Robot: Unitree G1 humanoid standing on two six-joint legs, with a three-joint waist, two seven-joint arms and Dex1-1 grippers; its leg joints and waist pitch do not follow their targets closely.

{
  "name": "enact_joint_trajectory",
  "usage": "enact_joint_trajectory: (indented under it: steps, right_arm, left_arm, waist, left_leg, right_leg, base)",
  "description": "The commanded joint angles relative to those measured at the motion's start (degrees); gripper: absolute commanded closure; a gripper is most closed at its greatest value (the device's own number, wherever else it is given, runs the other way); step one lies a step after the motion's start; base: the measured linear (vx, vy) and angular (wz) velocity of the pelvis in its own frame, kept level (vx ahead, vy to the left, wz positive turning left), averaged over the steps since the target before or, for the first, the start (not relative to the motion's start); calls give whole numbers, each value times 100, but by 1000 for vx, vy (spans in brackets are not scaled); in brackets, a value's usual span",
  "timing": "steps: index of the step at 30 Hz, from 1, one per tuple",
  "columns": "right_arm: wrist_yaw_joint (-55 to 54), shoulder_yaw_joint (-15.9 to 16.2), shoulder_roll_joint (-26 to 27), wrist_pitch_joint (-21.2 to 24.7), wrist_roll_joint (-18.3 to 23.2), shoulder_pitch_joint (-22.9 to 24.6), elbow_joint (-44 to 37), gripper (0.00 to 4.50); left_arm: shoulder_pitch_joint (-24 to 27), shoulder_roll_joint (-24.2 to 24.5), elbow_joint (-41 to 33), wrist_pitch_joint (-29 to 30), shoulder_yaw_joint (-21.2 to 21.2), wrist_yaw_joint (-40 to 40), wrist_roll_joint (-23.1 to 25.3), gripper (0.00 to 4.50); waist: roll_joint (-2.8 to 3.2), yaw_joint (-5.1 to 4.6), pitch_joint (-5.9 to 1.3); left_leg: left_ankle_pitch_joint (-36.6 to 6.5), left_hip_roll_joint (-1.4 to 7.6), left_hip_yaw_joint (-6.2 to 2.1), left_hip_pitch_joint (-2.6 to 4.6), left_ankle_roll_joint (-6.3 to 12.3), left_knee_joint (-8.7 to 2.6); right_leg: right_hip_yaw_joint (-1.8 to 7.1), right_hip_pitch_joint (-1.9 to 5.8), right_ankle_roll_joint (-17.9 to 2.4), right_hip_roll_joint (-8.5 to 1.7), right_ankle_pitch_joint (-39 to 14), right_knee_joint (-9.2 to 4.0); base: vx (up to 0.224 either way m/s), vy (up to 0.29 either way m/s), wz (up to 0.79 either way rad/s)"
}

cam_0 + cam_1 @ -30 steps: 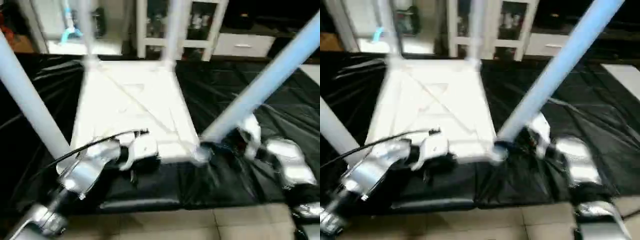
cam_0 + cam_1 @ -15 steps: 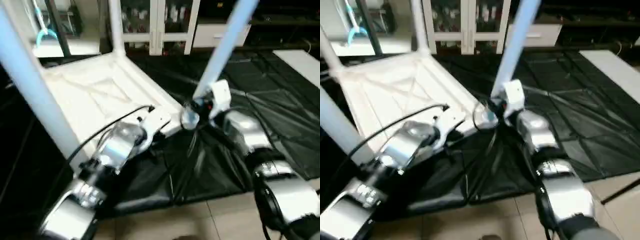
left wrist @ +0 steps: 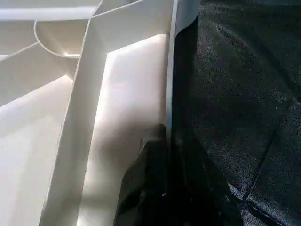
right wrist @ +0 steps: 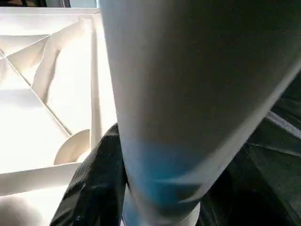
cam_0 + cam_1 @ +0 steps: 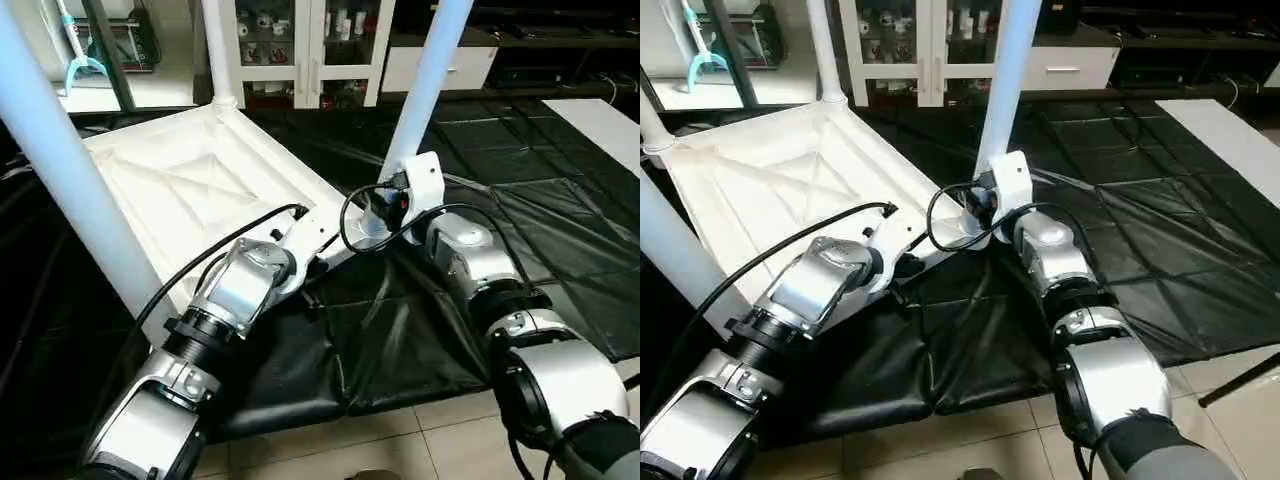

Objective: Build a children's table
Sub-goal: Insert table leg to table base

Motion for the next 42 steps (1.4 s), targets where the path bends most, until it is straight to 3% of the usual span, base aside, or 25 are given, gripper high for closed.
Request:
enact_joint_trajectory:
  steps: [1,4,5,6,13,16,22,26,27,29,34,36,38,42]
  right_arm:
    - [676,269,424,482,-100,432,670,265]
    - [1299,365,412,459,-99,418,538,265]
    - [1399,456,384,436,-207,414,484,265]
    - [1428,471,376,428,-230,413,475,265]
    - [2928,662,-118,171,-370,375,189,265]
    - [3388,691,-303,245,-339,350,79,265]
    - [4458,707,-748,217,-216,419,-343,265]
    - [5485,590,-1206,241,117,631,-885,265]
    - [5601,587,-1262,299,160,663,-953,265]
    - [6000,566,-1507,484,292,803,-1161,265]
    - [6541,500,-1923,605,390,1133,-1466,265]
    - [6575,482,-1983,593,397,1223,-1562,265]
    - [6526,376,-2020,614,515,1389,-1815,265]
    - [6279,234,-2002,575,616,1531,-2082,265]
  left_arm:
    - [11,136,92,-100,59,319,186,450]
    - [87,248,30,-377,-110,88,192,450]
    - [176,319,-62,-637,-190,-113,144,450]
    - [191,335,-82,-670,-209,-141,144,450]
    - [606,884,-608,-1347,-472,-988,-41,450]
    - [722,1087,-735,-1594,-447,-1248,-115,450]
    - [1093,1594,-1260,-2350,-402,-1991,-415,450]
    - [1439,1964,-1633,-2709,-319,-2489,-680,450]
    - [1475,2008,-1663,-2731,-328,-2541,-691,450]
    - [1661,2144,-1853,-2883,-299,-2757,-832,450]
    - [1974,2290,-2255,-3010,-210,-3022,-1131,450]
    - [2004,2289,-2274,-3085,-204,-2983,-1099,450]
    - [1968,2191,-2155,-3225,-191,-2784,-999,450]
    - [1880,2041,-1988,-3321,-139,-2471,-891,450]
  waist:
    - [31,52,-150]
    - [33,40,-165]
    - [78,40,-159]
    - [60,24,-177]
    - [101,44,-201]
    - [90,69,-190]
    - [53,141,-193]
    - [27,223,-244]
    - [33,259,-250]
    - [23,351,-236]
    - [3,498,-219]
    - [-16,518,-206]
    - [-43,520,-182]
    - [-36,533,-179]
  left_leg:
    - [-2065,79,-18,-78,140,-414]
    - [-1935,86,-15,-103,206,-415]
    - [-1837,87,-11,-105,222,-411]
    - [-1726,90,-7,-121,240,-408]
    - [-1271,124,42,-80,470,-363]
    - [-1192,132,49,-68,545,-361]
    - [-1135,156,52,-41,585,-357]
    - [-377,154,88,-9,843,-287]
    - [-130,166,92,-6,1018,-266]
    - [88,177,117,30,1205,-238]
    - [124,221,127,42,1106,-223]
    - [-25,209,142,43,1026,-220]
    - [-400,200,145,35,844,-232]
    - [-736,197,137,56,590,-247]
  right_leg:
    - [137,142,-1123,-307,-2077,-619]
    - [141,177,-1239,-307,-1777,-592]
    - [142,180,-1305,-308,-1588,-586]
    - [142,215,-1376,-306,-1387,-558]
    - [147,265,-1760,-304,-458,-475]
    - [144,277,-1852,-311,-422,-462]
    - [156,269,-1791,-318,-555,-441]
    - [167,297,-1979,-294,544,-316]
    - [162,295,-2075,-287,1013,-269]
    - [162,261,-2128,-299,1238,-242]
    - [145,278,-2156,-294,1144,-207]
    - [143,256,-2120,-287,931,-217]
    - [162,249,-2017,-304,397,-266]
    - [172,216,-1843,-297,-104,-310]
  base:
    - [0,0,0]
    - [0,0,0]
    - [0,0,0]
    - [0,0,0]
    - [0,0,0]
    - [0,0,0]
    - [0,0,0]
    - [0,0,0]
    - [0,0,0]
    - [0,0,0]
    - [0,0,0]
    - [0,0,0]
    - [0,0,0]
    - [0,0,0]
